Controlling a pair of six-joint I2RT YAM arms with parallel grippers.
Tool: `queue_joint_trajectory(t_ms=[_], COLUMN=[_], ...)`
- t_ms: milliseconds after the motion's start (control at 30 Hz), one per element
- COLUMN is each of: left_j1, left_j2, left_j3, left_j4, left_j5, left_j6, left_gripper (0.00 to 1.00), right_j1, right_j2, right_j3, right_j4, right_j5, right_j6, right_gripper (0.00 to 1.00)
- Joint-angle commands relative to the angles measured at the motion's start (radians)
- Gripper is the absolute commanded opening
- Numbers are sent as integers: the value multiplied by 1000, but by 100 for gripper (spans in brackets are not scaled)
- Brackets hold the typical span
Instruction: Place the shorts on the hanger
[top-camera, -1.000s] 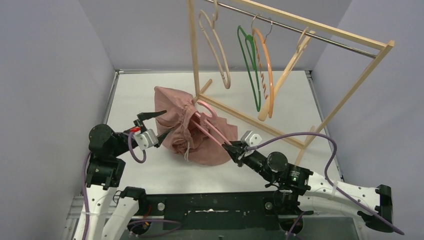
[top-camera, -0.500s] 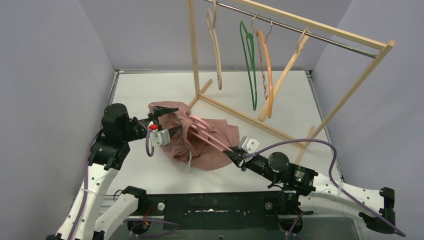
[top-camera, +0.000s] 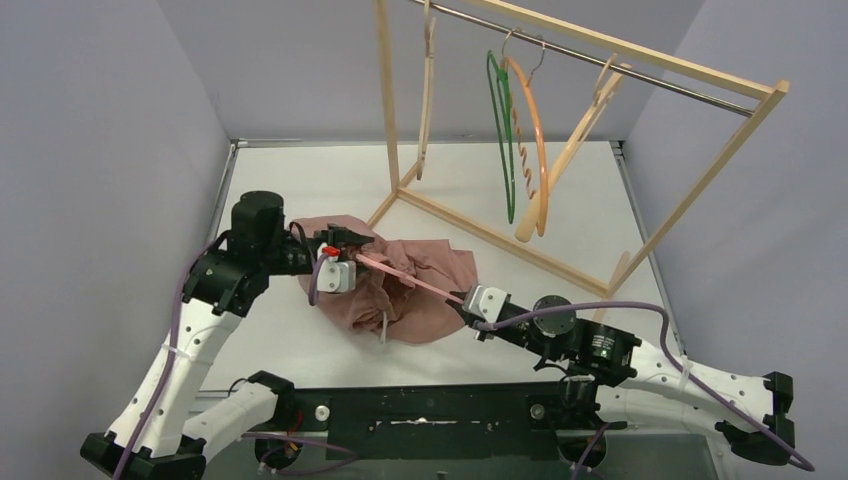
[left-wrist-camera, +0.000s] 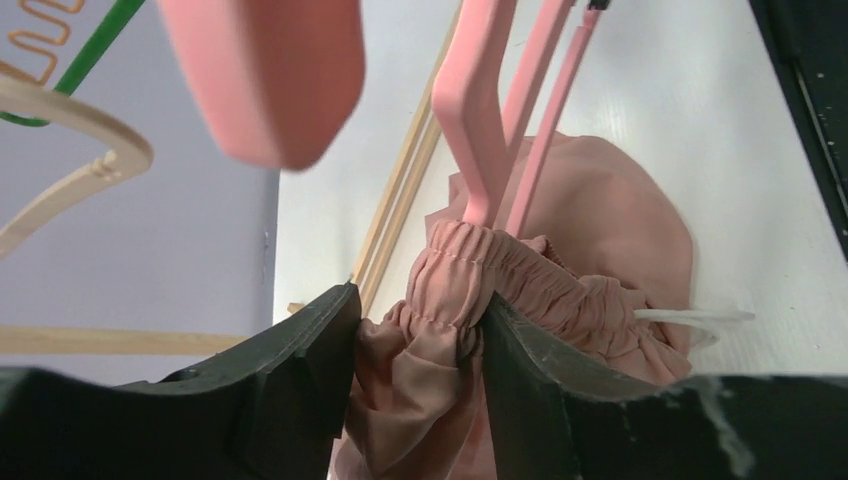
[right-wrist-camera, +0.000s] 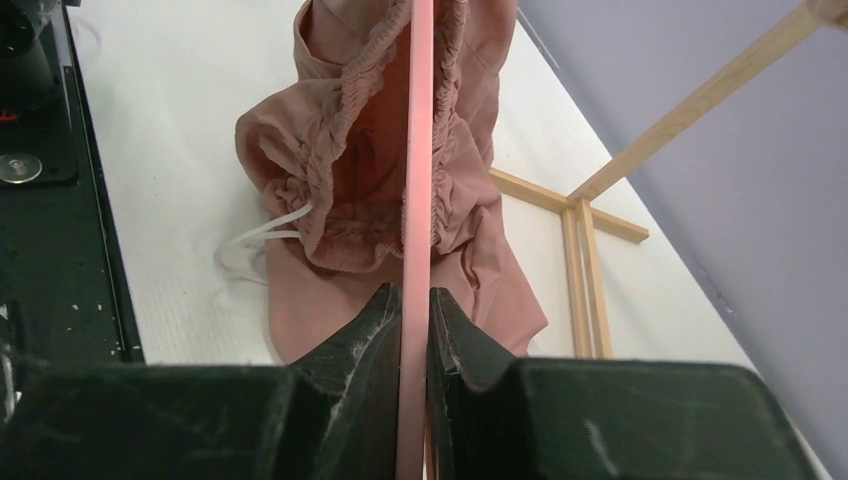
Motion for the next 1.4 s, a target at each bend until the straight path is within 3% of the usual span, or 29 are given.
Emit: queue_joint_trajectory(t_ms=[0,67,167,300,467,633,800,967,1133,1367], left_j1=[-30,-41,-50,-50,-50,-50,-50,-49,-50,-50], left_j2=[22,39,53,22,-63,-126,-168,-246,-307,-373], left_j3=[69,85,105,76,-20,-87,-130,-191,-213,-254], left_j4=[-130,-175,-216,-105,72,185,235,413,538,671], left_j5=[83,75,47,-4,-87,-198,-307,-415,-453,-339], left_j6=[71,86,81,-40,-177,-309,-413,-647,-848,-1050], left_gripper=[42,33,0,0,0,0,0,0,0,0], right_j1=[5,5,5,5,5,5,6,5,6,6], right_j2=[-8,-11,-19,-25,-51,-95,-116,-126,-59,145], right_j3=[109,117,110,92,84,126,182,181,150,147], right_j4=[74,65,67,72,72,-14,-140,-167,-87,91], right_j5=[-65,-63,-45,17,192,352,478,467,443,416], right_j6=[-112,-126,-119,-37,172,450,674,757,746,674], right_gripper=[0,0,0,17,48,60,62,58,54,50])
